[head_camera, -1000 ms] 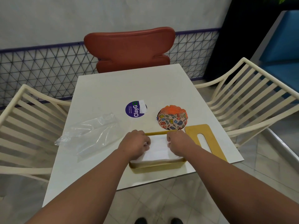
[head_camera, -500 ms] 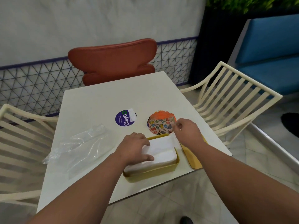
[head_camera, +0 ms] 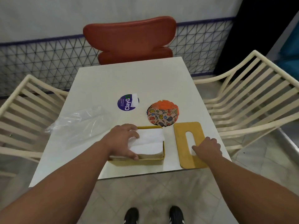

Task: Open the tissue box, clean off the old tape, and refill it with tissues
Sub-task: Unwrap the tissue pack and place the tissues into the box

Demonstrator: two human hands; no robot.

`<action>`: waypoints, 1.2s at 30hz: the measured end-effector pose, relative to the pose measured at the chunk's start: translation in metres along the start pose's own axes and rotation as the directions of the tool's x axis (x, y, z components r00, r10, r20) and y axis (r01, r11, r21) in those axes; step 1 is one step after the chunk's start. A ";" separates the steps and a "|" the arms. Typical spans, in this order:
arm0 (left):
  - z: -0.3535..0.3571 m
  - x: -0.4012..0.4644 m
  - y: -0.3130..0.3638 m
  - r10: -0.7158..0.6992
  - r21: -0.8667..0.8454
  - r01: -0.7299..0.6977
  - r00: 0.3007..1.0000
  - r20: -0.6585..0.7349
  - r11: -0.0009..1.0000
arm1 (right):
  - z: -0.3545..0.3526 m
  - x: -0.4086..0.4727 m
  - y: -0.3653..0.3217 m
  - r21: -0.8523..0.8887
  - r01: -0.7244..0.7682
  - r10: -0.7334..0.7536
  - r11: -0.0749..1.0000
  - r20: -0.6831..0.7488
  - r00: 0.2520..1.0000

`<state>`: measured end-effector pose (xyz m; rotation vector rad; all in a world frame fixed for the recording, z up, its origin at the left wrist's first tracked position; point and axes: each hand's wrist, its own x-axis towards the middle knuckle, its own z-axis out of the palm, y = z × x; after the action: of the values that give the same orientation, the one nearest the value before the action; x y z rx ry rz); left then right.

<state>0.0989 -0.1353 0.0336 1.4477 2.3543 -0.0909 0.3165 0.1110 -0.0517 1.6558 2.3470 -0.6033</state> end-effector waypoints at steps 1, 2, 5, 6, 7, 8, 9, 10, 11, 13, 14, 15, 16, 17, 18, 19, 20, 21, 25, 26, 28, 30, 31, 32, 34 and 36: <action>-0.001 0.000 0.000 -0.006 -0.005 0.006 1.000 -0.008 1.000 | 0.000 0.002 0.001 -0.012 0.008 -0.008 1.000 -0.008 1.000; 0.000 0.001 0.001 -0.009 -0.006 0.009 1.000 -0.015 1.000 | 0.001 0.004 0.003 -0.027 0.021 -0.021 0.999 -0.014 1.000; 0.002 0.003 0.001 -0.016 -0.004 0.016 1.000 -0.016 1.000 | 0.002 0.010 0.006 -0.014 0.037 -0.037 0.999 -0.033 0.999; 0.004 0.003 0.001 -0.016 -0.003 0.016 1.000 -0.015 1.000 | 0.003 0.012 0.006 0.008 0.032 -0.032 0.999 -0.032 0.999; 0.006 0.003 0.001 -0.016 -0.002 0.016 1.000 -0.015 1.000 | 0.005 0.012 0.007 0.036 0.026 -0.025 0.999 -0.030 0.999; 0.006 0.004 0.000 -0.014 0.001 0.014 1.000 -0.011 1.000 | 0.007 0.013 0.007 0.068 0.014 -0.013 0.998 -0.028 1.000; 0.006 0.004 0.001 -0.014 0.001 0.014 1.000 -0.010 1.000 | 0.007 0.013 0.007 0.088 0.009 -0.006 0.996 -0.032 0.999; 0.005 0.004 0.001 -0.013 0.003 0.013 1.000 -0.007 1.000 | 0.006 0.012 0.006 0.096 0.007 -0.003 0.995 -0.041 0.999; 0.004 0.004 0.001 -0.007 0.005 0.007 1.000 -0.003 1.000 | 0.004 0.012 0.006 0.088 0.010 -0.005 0.996 -0.057 0.998; 0.001 0.003 0.000 0.012 0.007 -0.012 1.000 0.005 1.000 | -0.006 0.015 0.004 0.065 0.022 -0.015 0.998 -0.106 0.994; -0.001 0.002 0.000 0.022 0.007 -0.022 1.000 0.009 1.000 | -0.015 0.016 0.002 0.080 0.035 -0.024 0.996 -0.134 0.991; -0.001 0.002 -0.001 0.030 0.007 -0.030 1.000 0.010 1.000 | -0.024 0.017 -0.001 0.115 0.058 -0.038 0.992 -0.164 0.986; -0.002 0.002 -0.003 0.038 0.006 -0.038 0.999 0.009 0.999 | -0.034 0.018 -0.005 0.168 0.088 -0.056 0.982 -0.190 0.980; -0.003 0.001 -0.006 0.046 0.006 -0.046 0.999 0.007 0.999 | -0.045 0.017 -0.009 0.222 0.126 -0.078 0.967 -0.213 0.974; -0.004 0.001 -0.008 0.053 0.008 -0.053 0.999 0.007 0.999 | -0.055 0.015 -0.015 0.268 0.170 -0.108 0.948 -0.231 0.967; -0.004 0.001 -0.011 0.060 0.010 -0.060 0.998 0.003 0.998 | -0.066 0.011 -0.022 0.301 0.228 -0.153 0.926 -0.255 0.955; -0.005 -0.001 -0.015 0.067 0.008 -0.067 0.998 -0.004 0.998 | -0.074 0.005 -0.030 0.327 0.284 -0.197 0.901 -0.274 0.941; -0.006 -0.002 -0.019 0.072 0.003 -0.072 0.997 -0.013 0.997 | -0.081 -0.001 -0.039 0.344 0.339 -0.246 0.876 -0.287 0.926; -0.008 -0.012 -0.034 0.063 -0.035 -0.065 0.996 -0.058 0.997 | -0.093 -0.030 -0.083 0.249 0.564 -0.516 0.788 -0.234 0.824; -0.007 -0.013 -0.036 0.056 -0.048 -0.059 0.996 -0.066 0.997 | -0.093 -0.038 -0.093 0.212 0.619 -0.588 0.756 -0.196 0.785; -0.005 -0.018 -0.042 0.028 -0.095 -0.036 0.996 -0.086 0.995 | -0.093 -0.056 -0.115 0.143 0.731 -0.720 0.667 -0.129 0.682; -0.003 -0.025 -0.049 -0.009 -0.168 -0.010 0.994 -0.109 0.986 | -0.088 -0.068 -0.132 0.067 0.797 -0.796 0.600 -0.052 0.604; -0.002 -0.027 -0.053 -0.012 -0.183 -0.010 0.993 -0.120 0.983 | -0.084 -0.071 -0.139 0.016 0.810 -0.810 0.586 -0.003 0.586; -0.002 -0.030 -0.058 -0.004 -0.180 -0.020 0.991 -0.133 0.983 | -0.079 -0.071 -0.145 -0.034 0.813 -0.812 0.581 0.048 0.582; 0.000 -0.035 -0.068 0.006 -0.184 -0.034 0.989 -0.149 0.982 | -0.070 -0.071 -0.153 -0.124 0.820 -0.810 0.559 0.130 0.572; 0.002 -0.041 -0.080 0.002 -0.213 -0.035 0.988 -0.157 0.976 | -0.063 -0.069 -0.161 -0.163 0.825 -0.805 0.541 0.184 0.564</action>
<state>0.0463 -0.2078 0.0344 1.4152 2.3845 0.2844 0.1943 0.0338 0.0660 0.3003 2.8974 -0.4730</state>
